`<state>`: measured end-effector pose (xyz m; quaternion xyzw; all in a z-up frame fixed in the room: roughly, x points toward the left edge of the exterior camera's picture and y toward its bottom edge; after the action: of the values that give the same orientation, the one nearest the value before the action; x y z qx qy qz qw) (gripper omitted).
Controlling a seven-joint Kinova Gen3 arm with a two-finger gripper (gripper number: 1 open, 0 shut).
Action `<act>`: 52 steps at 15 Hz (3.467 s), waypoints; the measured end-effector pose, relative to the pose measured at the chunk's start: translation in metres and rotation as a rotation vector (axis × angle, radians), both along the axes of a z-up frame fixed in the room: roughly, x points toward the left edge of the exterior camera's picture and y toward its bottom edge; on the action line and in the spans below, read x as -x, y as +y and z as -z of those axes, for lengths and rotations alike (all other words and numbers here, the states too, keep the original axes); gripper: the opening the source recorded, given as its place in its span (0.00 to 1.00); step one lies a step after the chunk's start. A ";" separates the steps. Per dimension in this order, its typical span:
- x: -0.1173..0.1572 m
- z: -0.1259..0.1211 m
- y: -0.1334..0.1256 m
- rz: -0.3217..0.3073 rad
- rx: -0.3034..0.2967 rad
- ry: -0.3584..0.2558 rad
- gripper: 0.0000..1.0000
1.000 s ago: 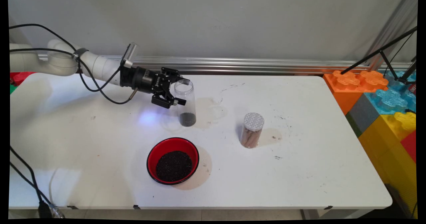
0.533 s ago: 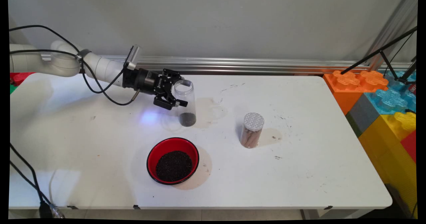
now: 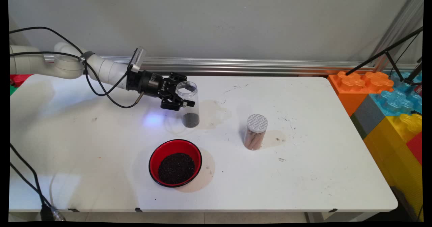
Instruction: Pour the black seasoning powder in the red bowl
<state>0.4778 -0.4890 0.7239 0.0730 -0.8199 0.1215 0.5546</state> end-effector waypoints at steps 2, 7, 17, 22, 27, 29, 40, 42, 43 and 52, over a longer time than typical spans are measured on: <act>0.000 0.000 0.000 0.003 -0.001 -0.001 0.00; 0.001 -0.004 0.002 0.016 0.008 0.006 0.00; 0.001 -0.034 0.004 0.066 0.093 0.041 0.00; -0.001 -0.044 0.008 0.096 0.169 0.034 0.00; -0.003 -0.051 0.013 0.135 0.261 0.012 0.00; -0.003 -0.052 0.014 0.145 0.295 0.002 0.00; -0.005 -0.053 0.031 0.256 0.559 -0.073 0.00; -0.005 -0.052 0.034 0.284 0.608 -0.087 0.00; -0.006 -0.051 0.035 0.293 0.623 -0.091 0.00; -0.006 -0.044 0.047 0.414 0.805 -0.140 0.00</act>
<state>0.4842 -0.4423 0.7682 -0.3223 -0.7404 0.3215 0.4946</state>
